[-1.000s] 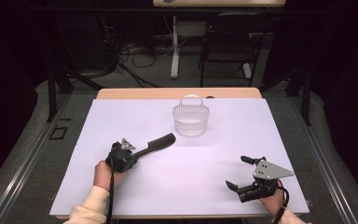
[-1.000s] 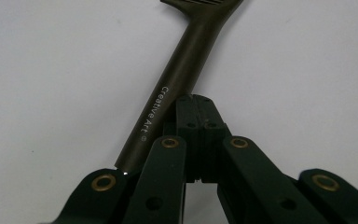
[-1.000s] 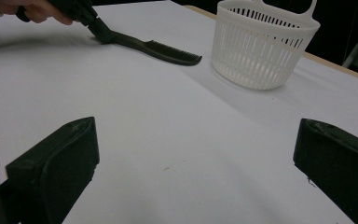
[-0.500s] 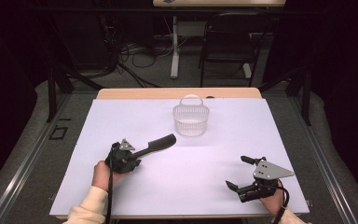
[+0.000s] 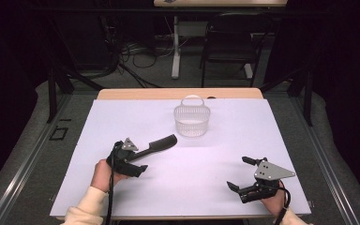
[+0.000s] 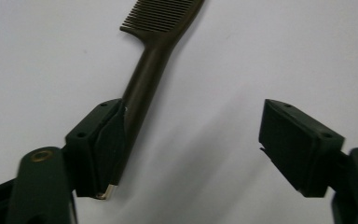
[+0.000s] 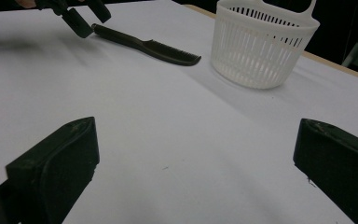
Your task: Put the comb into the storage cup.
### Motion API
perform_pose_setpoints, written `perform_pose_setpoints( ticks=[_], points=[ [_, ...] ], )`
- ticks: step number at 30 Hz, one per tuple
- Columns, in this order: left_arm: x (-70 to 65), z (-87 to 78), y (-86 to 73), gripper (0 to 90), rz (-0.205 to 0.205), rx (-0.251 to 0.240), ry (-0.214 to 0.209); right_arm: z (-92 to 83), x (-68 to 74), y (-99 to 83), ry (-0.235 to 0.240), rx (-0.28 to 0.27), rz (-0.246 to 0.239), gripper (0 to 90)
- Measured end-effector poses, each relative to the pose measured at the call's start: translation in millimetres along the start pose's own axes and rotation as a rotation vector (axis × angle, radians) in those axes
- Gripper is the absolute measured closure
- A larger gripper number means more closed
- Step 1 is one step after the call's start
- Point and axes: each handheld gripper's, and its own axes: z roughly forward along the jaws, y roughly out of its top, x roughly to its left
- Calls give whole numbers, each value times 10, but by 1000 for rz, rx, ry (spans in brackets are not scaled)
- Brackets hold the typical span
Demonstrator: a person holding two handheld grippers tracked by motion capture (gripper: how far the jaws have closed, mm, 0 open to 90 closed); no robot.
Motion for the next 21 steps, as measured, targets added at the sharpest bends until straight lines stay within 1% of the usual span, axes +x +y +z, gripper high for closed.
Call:
perform_pose_setpoints(
  ticks=[1, 2, 3, 5, 6, 7, 9, 12, 13, 15, 16, 17, 18, 21],
  points=[
    [8, -5, 0, 188, -5, -5, 8, 0, -1, 0, -1, 0, 0, 0],
    [26, -15, 1, 153, -1, 0, 14, 1, -1, -1, -1, 0, 0, 0],
    [39, -21, 0, 138, -3, -8, 20, 0, 0, 0, -2, 3, 0, 0],
    [74, -31, 7, 91, -2, 1, 28, 5, 3, 0, 0, 4, 0, 0],
    [89, -36, 13, 67, 6, 5, 33, 9, 6, -2, 1, 7, 1, 0],
    [100, -42, 21, 55, 7, 9, 40, 12, 6, -2, 1, 9, 0, 0],
    [122, -53, 48, 20, 25, 21, 45, 14, 7, -1, 1, 9, -1, 0],
    [134, -58, 100, 3, 46, 40, 52, 15, 6, -1, 2, 8, 0, 0],
    [139, -58, 119, 1, 59, 49, 51, 15, 6, -2, 2, 8, 0, 0],
    [138, -52, 158, 0, 67, 59, 52, 16, 7, -2, 3, 9, 0, 0],
    [144, -51, 179, 0, 83, 66, 53, 16, 6, -2, 3, 8, 0, 0],
    [140, -44, 196, 0, 86, 73, 51, 16, 7, -2, 4, 8, 2, 0],
    [138, -38, 215, 0, 95, 80, 59, 16, 7, -3, 4, 8, 2, 0],
    [139, -24, 266, 0, 122, 105, 60, 13, 5, -2, 3, 8, 1, 0]
  ],
)
